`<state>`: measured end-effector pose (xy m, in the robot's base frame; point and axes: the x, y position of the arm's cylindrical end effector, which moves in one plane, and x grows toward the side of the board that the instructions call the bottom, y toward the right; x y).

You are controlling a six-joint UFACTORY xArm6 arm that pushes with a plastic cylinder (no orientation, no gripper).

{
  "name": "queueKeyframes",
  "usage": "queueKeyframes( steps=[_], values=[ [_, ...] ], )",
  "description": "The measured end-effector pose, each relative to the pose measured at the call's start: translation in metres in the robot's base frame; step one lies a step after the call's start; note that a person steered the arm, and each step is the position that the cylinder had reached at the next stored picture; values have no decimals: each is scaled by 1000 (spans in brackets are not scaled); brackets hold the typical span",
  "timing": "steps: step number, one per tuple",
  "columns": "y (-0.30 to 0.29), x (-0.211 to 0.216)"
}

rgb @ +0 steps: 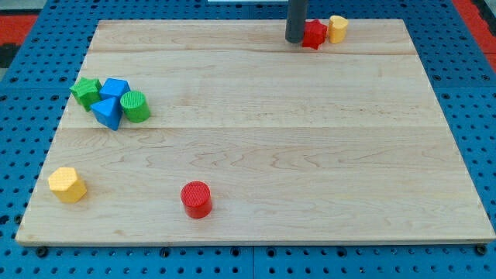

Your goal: Slide the red circle diagonally top right to the yellow hexagon

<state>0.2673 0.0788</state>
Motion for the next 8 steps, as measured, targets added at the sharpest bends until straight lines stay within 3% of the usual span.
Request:
queueKeyframes(
  steps=[1, 2, 3, 4, 5, 6, 7, 8],
  values=[
    [0, 97],
    [41, 189],
    [10, 276],
    [-89, 316],
    [-167, 330],
    [-182, 331],
    [-235, 321],
    [-235, 303]
  ],
)
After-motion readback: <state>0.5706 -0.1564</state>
